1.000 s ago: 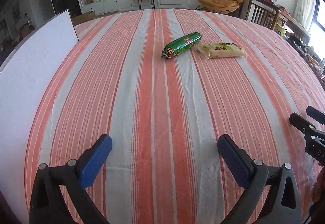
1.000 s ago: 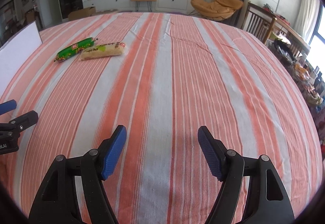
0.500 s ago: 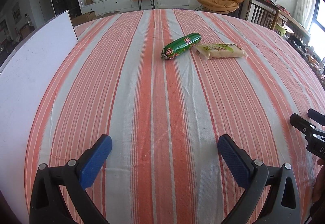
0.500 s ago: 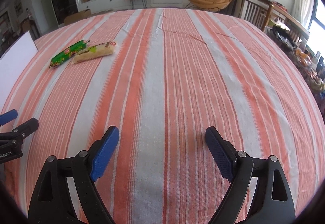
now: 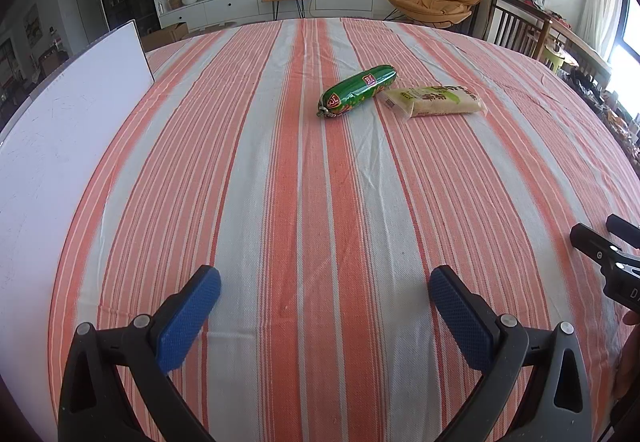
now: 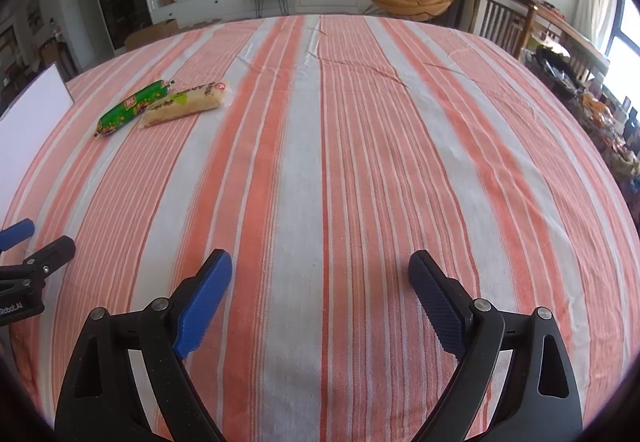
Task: Organize snacks
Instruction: 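Move both tools back over the green sausage and cake bar, then grasp the green sausage with the left tool and lift it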
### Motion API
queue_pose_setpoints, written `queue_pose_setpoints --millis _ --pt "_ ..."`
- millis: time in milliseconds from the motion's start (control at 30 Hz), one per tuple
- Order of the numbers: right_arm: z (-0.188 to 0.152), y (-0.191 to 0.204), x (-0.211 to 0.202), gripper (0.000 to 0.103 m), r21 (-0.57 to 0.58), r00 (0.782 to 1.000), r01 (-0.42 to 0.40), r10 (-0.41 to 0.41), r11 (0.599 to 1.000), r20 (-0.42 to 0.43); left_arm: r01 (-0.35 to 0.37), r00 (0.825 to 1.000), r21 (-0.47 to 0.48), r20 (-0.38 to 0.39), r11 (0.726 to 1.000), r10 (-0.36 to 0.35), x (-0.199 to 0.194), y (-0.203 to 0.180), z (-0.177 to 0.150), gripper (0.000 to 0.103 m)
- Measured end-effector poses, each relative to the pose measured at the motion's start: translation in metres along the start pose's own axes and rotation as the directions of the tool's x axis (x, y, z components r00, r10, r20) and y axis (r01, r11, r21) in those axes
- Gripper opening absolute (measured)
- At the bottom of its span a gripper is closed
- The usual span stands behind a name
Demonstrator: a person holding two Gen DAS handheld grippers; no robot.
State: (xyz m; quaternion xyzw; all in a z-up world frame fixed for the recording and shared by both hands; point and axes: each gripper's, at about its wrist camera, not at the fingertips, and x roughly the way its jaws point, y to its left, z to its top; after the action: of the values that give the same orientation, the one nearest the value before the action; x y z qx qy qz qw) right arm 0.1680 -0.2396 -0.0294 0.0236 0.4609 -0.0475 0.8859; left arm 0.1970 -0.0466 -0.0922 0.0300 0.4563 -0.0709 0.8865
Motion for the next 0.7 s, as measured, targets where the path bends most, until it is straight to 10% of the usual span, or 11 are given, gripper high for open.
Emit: queue_pose_setpoints --millis 200,400,633,700 --pt "0.000 0.000 0.000 0.093 0.000 1.000 0.000 0.000 1.000 0.000 0.072 0.988 0.079 -0.143 0.994 -0.060 0.018 0.006 0.036 0.103" --pt "0.000 0.000 0.000 0.093 -0.001 1.000 -0.001 0.001 1.000 -0.001 0.067 0.994 0.135 -0.097 0.989 -0.054 0.038 0.009 0.106 0.101" --pt "0.001 0.000 0.000 0.094 -0.002 1.000 -0.003 0.003 1.000 -0.002 0.088 0.990 0.182 -0.126 0.979 -0.065 0.083 -0.005 0.147 0.081" --pt "0.001 0.000 0.000 0.094 -0.002 1.000 -0.003 0.003 1.000 -0.002 0.115 0.986 0.177 -0.138 0.977 -0.091 0.091 -0.007 0.149 0.061"
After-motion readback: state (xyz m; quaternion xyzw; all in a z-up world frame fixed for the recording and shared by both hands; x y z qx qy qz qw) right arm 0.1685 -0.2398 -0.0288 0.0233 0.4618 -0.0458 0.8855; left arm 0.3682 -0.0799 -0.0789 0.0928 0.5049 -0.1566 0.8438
